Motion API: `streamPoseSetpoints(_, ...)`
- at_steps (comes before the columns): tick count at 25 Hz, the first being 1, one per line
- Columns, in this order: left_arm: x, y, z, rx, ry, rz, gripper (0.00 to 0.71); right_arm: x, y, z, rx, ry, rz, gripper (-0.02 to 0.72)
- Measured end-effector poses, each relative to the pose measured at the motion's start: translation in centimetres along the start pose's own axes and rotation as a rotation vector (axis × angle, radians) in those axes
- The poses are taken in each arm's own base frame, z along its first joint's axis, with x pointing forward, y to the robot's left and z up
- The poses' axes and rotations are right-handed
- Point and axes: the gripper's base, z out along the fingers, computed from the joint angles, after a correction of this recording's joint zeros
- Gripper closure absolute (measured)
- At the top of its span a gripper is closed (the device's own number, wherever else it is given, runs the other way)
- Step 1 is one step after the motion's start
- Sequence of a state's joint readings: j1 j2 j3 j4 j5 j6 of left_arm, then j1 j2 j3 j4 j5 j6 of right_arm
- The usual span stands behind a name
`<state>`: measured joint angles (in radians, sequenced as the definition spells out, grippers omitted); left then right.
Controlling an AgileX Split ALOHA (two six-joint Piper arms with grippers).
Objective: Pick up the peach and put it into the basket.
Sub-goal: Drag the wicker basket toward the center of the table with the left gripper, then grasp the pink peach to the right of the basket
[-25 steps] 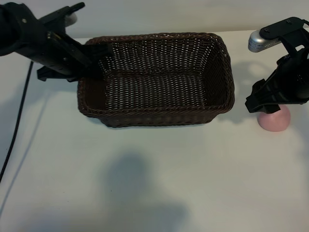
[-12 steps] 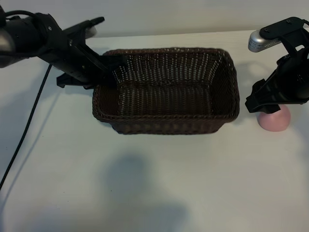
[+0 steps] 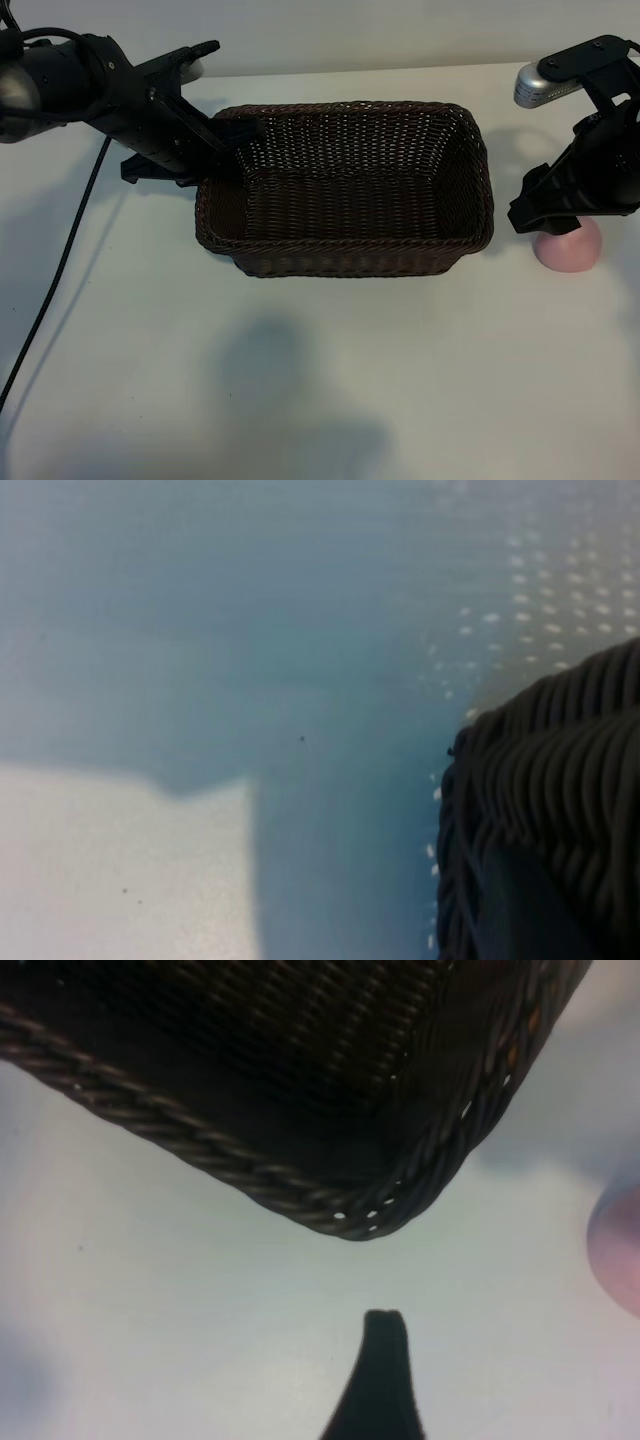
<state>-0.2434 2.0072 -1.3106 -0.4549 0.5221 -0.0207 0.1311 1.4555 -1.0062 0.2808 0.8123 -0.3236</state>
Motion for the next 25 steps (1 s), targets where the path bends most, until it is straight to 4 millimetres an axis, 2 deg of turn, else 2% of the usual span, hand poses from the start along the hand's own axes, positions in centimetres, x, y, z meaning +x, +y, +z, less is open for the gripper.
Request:
streamPoseSetpoints(5,0.0,0.1,0.0,-0.006,0.001,0.007,0.544,0.0,0.0,0.0,0.0,0.0,0.0,0.108)
streamPoseSetpoints(7,0.0,0.1,0.0,-0.006,0.005,0.008,0.509,0.0,0.0,0.0,0.0,0.0,0.0,0.108)
streamPoseSetpoints(9,0.0,0.0,0.0,-0.003,0.009,0.005,0.424,0.0,0.0,0.0,0.0,0.0,0.0,0.108)
streamPoseSetpoints(14,0.0,0.0,-0.3,-0.007,0.01,0.003,0.098,0.0,0.0,0.0,0.0,0.001,-0.001,0.108)
streamPoseSetpoints(16,0.0,0.0,-0.6,-0.019,0.01,0.011,0.038,0.0,0.0,0.0,0.0,0.002,-0.001,0.108)
streamPoseSetpoints(19,0.0,-0.1,-2.0,-0.045,0.002,0.037,0.021,0.0,0.0,0.0,0.0,0.002,-0.001,0.108)
streamPoseSetpoints(25,0.1,-0.9,-6.0,-0.063,-0.045,0.087,0.033,0.0,0.0,0.0,0.0,0.003,-0.001,0.108)
